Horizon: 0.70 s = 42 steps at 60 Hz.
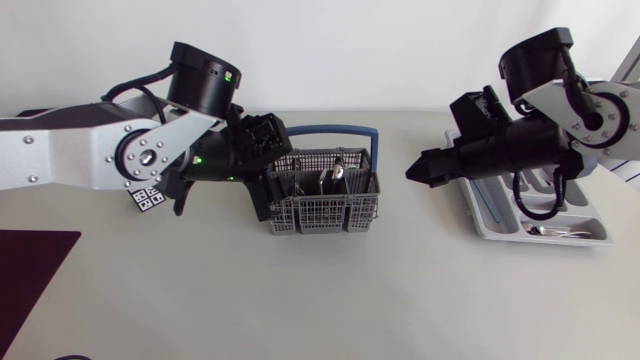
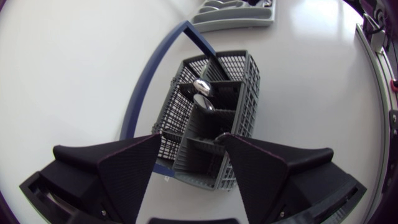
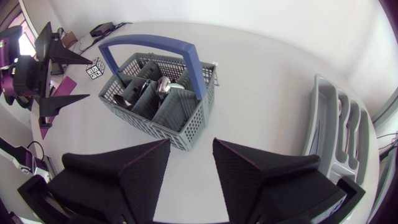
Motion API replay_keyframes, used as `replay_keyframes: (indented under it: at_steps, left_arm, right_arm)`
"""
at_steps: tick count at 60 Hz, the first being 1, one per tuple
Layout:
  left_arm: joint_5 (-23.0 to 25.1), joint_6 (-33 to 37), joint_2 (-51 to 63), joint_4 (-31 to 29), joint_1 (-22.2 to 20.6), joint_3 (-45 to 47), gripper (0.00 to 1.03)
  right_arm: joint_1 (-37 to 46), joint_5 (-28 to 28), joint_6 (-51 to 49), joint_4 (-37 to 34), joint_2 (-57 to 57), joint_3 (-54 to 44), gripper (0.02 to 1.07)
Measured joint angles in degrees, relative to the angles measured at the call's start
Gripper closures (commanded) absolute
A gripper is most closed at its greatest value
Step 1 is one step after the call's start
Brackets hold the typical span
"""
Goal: Transfer all utensils from the basket to the drawer tray.
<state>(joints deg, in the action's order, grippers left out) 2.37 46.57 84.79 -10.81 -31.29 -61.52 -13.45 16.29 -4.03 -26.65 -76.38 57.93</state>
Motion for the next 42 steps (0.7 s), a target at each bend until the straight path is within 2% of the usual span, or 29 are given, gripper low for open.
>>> replay_keyframes:
  at_steps: [5,24,38,42]
  left_arm:
    - [0.81,2.25,0.00,-2.84,1.44,-0.39,0.30]
    - [2.05,5.99,-0.11,-3.74,2.54,-0.57,0.30]
    - [2.12,6.03,-0.11,-3.74,3.39,-0.55,0.30]
    - [2.12,6.05,-0.11,-3.69,3.48,-0.44,0.30]
  right_arm:
    - [-2.14,0.00,0.61,1.51,-0.17,-0.04,0.55]
    - [-13.29,0.00,2.38,3.32,-8.85,2.56,0.55]
    - [-16.87,-0.02,2.43,3.74,-15.50,10.88,0.58]
    - [-17.66,-0.02,2.56,3.45,-17.88,14.10,0.63]
